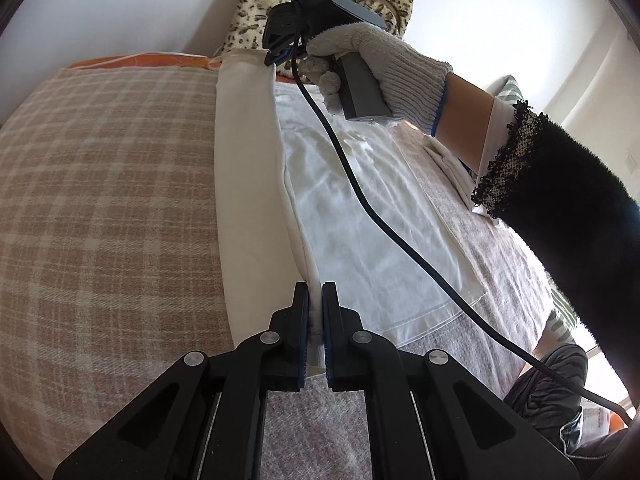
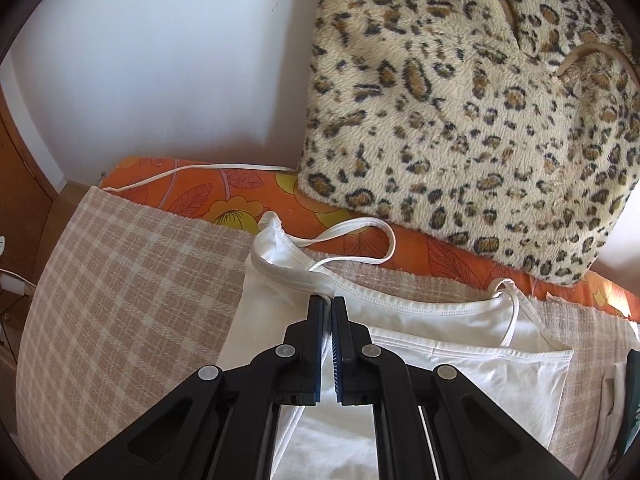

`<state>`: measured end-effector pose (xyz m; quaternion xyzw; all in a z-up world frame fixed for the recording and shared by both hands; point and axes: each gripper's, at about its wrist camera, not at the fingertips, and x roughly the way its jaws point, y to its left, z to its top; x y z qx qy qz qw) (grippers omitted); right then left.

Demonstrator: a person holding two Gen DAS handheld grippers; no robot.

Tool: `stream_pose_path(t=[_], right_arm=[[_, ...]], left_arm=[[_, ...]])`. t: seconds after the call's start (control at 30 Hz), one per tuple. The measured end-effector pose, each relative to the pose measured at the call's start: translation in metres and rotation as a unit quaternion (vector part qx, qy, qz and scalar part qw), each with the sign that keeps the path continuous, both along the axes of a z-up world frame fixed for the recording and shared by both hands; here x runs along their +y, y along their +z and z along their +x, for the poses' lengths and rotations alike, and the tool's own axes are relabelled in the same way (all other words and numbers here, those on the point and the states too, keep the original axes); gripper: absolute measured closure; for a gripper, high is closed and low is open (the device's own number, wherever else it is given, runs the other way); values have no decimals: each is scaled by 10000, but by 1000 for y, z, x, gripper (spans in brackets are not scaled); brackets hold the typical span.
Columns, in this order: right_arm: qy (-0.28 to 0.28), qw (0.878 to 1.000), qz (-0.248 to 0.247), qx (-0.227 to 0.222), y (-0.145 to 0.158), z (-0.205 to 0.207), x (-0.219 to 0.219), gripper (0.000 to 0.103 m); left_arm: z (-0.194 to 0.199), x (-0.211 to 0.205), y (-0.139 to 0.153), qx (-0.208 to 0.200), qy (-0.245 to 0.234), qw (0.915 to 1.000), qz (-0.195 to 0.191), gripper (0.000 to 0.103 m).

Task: Fold small clothes
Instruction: 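Fold the gripped side edge lengthwise over the camisole's middle with both grippers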

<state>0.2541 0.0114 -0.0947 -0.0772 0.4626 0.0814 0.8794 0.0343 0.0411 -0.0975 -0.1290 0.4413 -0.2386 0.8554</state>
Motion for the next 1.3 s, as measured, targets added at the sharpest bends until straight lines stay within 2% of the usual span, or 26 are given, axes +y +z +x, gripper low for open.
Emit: stream_pose_path(t=[0.17,0.37,0.6,0.67,0.77,0.83,0.9,1.07,1.3], right_arm=[[-217,9997,-30,111,-8,4,-22,101],[-217,9997,-39,93,-16,7,-30,101],[-95,9994,-284,159,-38,7,-31,101],[-92,9993,-313,196,-40,8,-32,101],[-42,9990,-393,203,-40,8,-32,101],[-57,9988,-452,197,-37,8,-34,88],[-132,9983,-544,142,-38,11,-35,81],[-258,9995,-185,-24,-14,4,-60,74],[-577,9971,462,-187,20,-21,-106,70]], left_arm=[[6,-16,-5,75,-133,9999,52,98],[14,-34,-9,160,-344,9991,181,98],[17,-37,-14,348,-441,9984,16,98],[19,-41,-14,466,-549,9974,-29,88],[19,-51,-14,552,-728,9957,-153,87],[15,-56,-12,480,-837,9953,-73,87],[9,-57,-9,409,-886,9952,-19,87],[1,-46,2,223,-723,9971,-25,87],[-13,-34,22,-227,-471,9984,200,87]])
